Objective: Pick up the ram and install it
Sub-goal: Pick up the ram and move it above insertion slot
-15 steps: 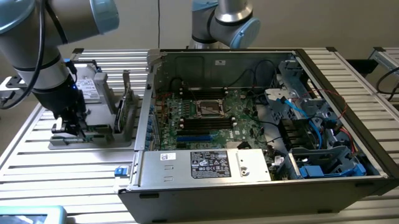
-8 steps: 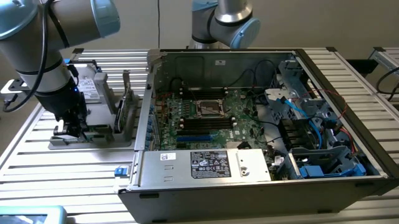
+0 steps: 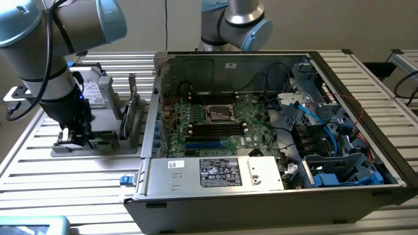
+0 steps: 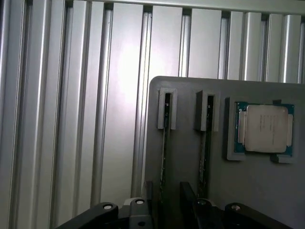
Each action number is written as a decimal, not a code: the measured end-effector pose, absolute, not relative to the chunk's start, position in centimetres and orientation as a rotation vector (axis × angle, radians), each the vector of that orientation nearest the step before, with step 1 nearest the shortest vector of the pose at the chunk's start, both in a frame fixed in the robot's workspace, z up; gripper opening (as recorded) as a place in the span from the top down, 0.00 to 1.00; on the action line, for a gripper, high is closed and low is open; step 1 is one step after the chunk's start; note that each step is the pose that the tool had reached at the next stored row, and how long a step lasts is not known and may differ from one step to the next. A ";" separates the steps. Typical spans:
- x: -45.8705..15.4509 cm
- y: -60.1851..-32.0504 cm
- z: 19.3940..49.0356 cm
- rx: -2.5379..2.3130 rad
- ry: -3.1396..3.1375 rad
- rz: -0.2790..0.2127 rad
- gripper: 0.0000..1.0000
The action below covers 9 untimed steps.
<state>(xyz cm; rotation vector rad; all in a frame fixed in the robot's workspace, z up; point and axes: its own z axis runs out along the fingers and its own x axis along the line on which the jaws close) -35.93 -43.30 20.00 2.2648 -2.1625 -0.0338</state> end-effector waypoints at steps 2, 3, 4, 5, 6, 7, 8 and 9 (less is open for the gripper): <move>-35.9 -43.3 19.8 2.265 -2.162 -0.034 0.64; -35.9 -43.3 19.8 2.265 -2.162 -0.034 0.66; -35.9 -43.3 19.7 2.265 -2.162 -0.034 0.66; -35.9 -43.3 19.7 2.265 -2.162 -0.034 0.72; -35.9 -43.3 19.7 2.264 -2.162 -0.034 0.78; -35.9 -43.3 19.7 2.265 -2.162 -0.034 0.78; -35.9 -43.3 19.7 2.264 -2.162 -0.033 0.84; -35.9 -43.3 19.9 2.264 -2.162 -0.032 0.87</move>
